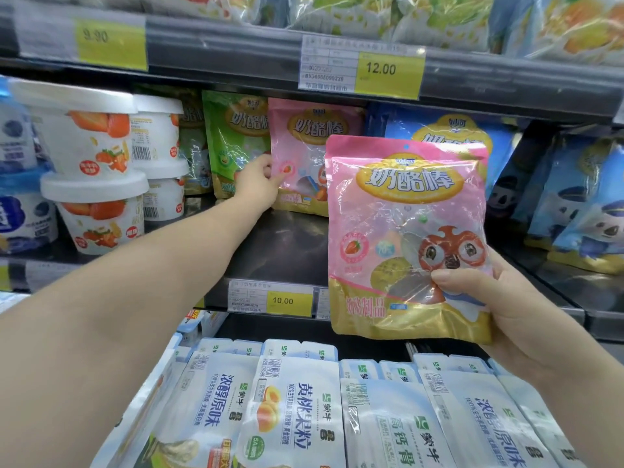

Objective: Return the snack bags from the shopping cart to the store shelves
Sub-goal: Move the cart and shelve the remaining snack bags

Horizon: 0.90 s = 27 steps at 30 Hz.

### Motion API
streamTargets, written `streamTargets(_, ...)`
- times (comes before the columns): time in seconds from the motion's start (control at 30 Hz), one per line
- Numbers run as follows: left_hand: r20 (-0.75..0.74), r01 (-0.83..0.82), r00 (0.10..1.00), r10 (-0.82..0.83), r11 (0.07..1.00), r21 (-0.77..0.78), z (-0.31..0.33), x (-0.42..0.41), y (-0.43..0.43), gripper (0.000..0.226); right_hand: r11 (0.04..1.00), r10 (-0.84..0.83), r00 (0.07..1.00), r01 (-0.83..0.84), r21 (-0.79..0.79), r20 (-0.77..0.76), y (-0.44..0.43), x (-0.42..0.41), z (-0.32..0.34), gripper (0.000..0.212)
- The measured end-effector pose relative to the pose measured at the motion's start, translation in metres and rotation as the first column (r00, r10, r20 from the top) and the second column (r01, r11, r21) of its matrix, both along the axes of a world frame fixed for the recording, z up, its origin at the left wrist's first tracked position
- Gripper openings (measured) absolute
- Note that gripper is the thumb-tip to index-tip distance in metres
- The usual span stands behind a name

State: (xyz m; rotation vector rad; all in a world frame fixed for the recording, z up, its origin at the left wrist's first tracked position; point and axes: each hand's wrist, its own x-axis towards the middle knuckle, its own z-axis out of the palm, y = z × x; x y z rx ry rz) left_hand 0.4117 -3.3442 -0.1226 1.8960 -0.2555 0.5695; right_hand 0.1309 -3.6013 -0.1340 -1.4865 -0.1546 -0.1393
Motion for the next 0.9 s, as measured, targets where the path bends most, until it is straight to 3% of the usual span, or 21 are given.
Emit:
streamTargets(0.13,-0.010,-0.023,1.000,0.023,0.999,-0.043,-0.002,0.004,-0.003,0.030,1.000,-0.010,1.000,0.010,0.010,-0.007,-0.003,-0.005,0.000,0.056)
streamTargets(0.27,-0.057,-0.042,0.998,0.037,0.994,-0.102,0.000,-0.002,-0.001,0.052,1.000,0.004,1.000,-0.004,0.012,-0.019,-0.006,-0.003,-0.002,0.059)
streamTargets(0.37,-0.088,-0.111,0.991,0.105,0.992,-0.063,0.004,-0.012,0.005,0.066,1.000,0.024,1.000,-0.024,0.017,-0.009,-0.002,0.002,0.001,0.060)
streamTargets(0.5,-0.035,-0.141,0.989,0.144,0.988,0.067,0.004,-0.034,0.013,0.067,0.996,0.078,0.997,-0.078,0.034,0.015,0.012,0.015,0.008,0.058)
streamTargets(0.63,-0.091,0.067,0.994,-0.061,0.996,0.065,0.002,-0.069,0.020,0.041,0.990,0.139,0.990,-0.140,0.030,0.028,0.039,0.030,0.014,0.056)
streamTargets(0.7,-0.191,0.210,0.957,-0.218,0.976,-0.060,0.006,-0.086,0.022,0.029,0.987,0.154,0.988,-0.155,0.036,0.027,0.053,0.036,0.016,0.052)
streamTargets(0.8,-0.230,0.347,0.866,-0.445,0.864,-0.364,0.012,-0.114,0.031,0.054,0.983,0.170,0.984,-0.173,0.069,0.043,0.066,0.048,0.015,0.048)
streamTargets(0.9,-0.201,0.427,0.815,-0.543,0.798,-0.425,0.014,-0.129,0.045,0.077,0.985,0.143,0.989,-0.146,0.088,0.041,0.076,0.066,0.015,0.043)
